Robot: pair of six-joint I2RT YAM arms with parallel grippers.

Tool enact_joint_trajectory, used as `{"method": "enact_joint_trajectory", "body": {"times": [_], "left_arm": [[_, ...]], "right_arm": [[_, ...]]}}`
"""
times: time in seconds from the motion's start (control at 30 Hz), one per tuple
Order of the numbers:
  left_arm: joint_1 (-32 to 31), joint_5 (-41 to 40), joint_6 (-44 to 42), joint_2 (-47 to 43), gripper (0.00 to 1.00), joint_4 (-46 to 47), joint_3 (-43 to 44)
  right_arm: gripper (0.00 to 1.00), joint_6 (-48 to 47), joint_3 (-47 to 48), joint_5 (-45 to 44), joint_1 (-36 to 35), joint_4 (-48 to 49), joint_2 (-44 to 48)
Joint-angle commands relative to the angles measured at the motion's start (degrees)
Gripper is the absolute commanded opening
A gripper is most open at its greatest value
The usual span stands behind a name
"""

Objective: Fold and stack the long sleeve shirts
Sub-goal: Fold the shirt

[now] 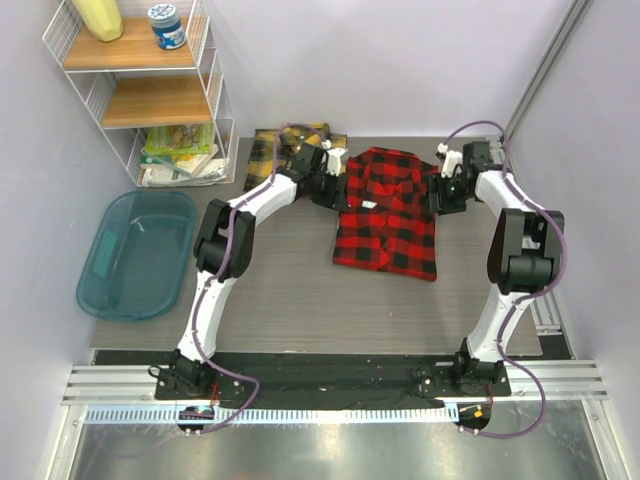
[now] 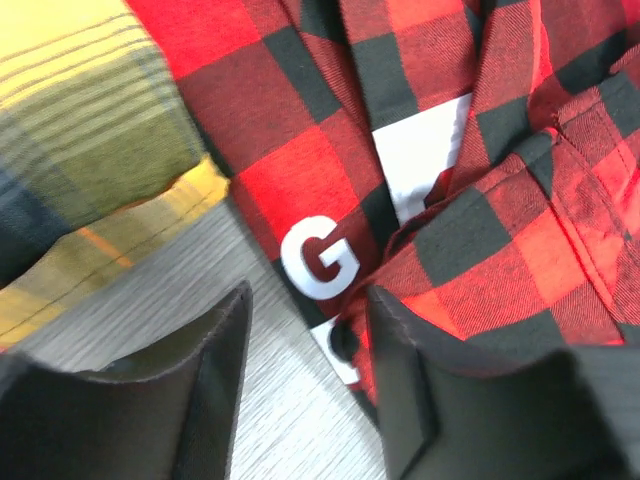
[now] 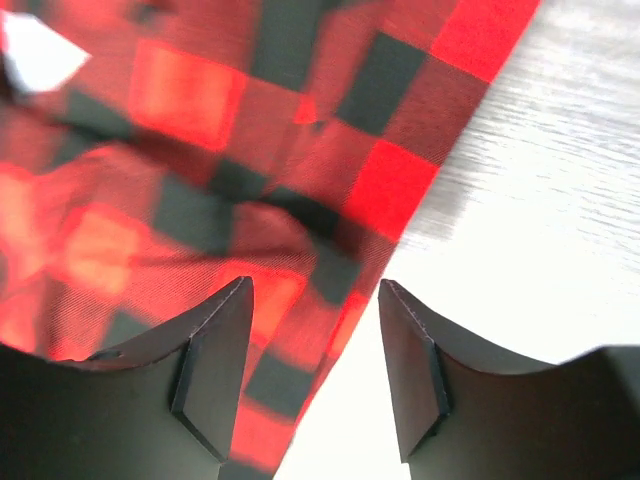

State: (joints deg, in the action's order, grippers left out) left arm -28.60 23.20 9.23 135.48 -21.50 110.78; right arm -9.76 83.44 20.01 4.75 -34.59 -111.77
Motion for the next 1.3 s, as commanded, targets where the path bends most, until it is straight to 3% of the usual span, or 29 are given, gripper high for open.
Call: {"method": "enact_joint_trajectory", "body": {"times": [0.0,0.03,0.1,0.13,0.2,0.27,0.4,0.73,0.87,1.07,1.17,1.27], "left_arm": [[3.8,5.3,3.2,-11.3,0.62,0.7,-1.7],[4.2,6.3,4.1,-13.2,0.77,2.4,-3.4],[4.6,11.2,5.5,-19.1,0.82,4.3,-10.4],[4.5,12.6,6.5,-20.9,0.9,5.7,-13.1],[4.3,17.5,9.6,-25.5,0.92,8.6,-21.0],[4.0,20.9,16.0,-27.8,0.92,14.4,-25.9],[1.2,25.3,21.3,-31.4,0.91,21.2,-37.2],[-9.6,27.9,39.4,-23.2,0.79,44.5,-40.3],[-9.7,24.4,42.3,-17.2,0.75,47.2,-39.8],[-7.4,16.0,42.1,-9.5,0.73,42.5,-44.9],[-7.2,15.7,43.1,-8.4,0.73,43.1,-46.6],[-7.5,20.0,47.3,-9.8,0.74,49.6,-49.6]], "right_arm": [[0.58,0.3,1.5,7.4,0.3,-1.8,12.0],[0.57,1.1,1.0,10.5,-0.2,-2.7,12.7],[0.51,2.5,-1.2,19.6,-1.2,-3.2,14.1],[0.49,3.7,-2.2,21.6,-1.8,-3.2,14.4],[0.45,4.0,-5.0,26.4,-4.7,-2.9,13.6],[0.37,5.2,-6.8,28.6,-8.3,-2.2,12.2],[0.34,8.0,-7.8,32.7,-9.9,1.8,4.8],[0.31,9.3,-6.8,33.3,-9.0,6.0,-10.4],[0.31,8.6,-6.6,32.8,-9.0,6.1,-11.5],[0.31,6.7,-6.4,30.8,-9.0,5.5,-13.7],[0.32,5.9,-6.7,30.8,-9.0,5.4,-14.1],[0.32,5.1,-6.0,31.1,-9.0,4.1,-12.8]]}}
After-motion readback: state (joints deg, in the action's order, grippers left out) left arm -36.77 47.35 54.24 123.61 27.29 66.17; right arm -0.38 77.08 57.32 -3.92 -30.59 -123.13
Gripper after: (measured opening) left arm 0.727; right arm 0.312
